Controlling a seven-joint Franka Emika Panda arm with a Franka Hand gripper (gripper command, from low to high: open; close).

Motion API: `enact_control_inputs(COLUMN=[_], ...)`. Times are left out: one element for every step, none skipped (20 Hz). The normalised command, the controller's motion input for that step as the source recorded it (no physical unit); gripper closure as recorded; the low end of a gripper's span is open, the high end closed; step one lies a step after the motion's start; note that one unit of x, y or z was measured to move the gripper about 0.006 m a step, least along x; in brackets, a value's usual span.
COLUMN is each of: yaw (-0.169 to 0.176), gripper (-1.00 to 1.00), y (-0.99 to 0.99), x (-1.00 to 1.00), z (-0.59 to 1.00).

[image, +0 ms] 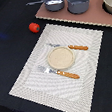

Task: Place the fish, sausage, and tomato into the frying pan.

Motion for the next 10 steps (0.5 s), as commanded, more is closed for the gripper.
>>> enact_control_inputs(yaw=[0.0, 0.0, 0.0, 0.0, 0.0, 0.0, 0.0, 0.0, 0.0, 0.0], gripper=[-1.0, -1.0, -1.0, -1.0, -1.0, -1.0, -1.0, -1.0, -1.0, -1.0], y=[-0.99, -0.99, -0.98, -0.98, -0.97, -0.93, -0.83, -0.68, -0.41, -0.14], x=[-0.17, -0.2, -0.23, -0.23, -0.24, -0.3, -0.41, -0.51, -0.57, -0.56], z=[-0.09, -0.26, -0.33, -0.34, -0.37, -0.41, -0.48, -0.59, -0.64, -0.64])
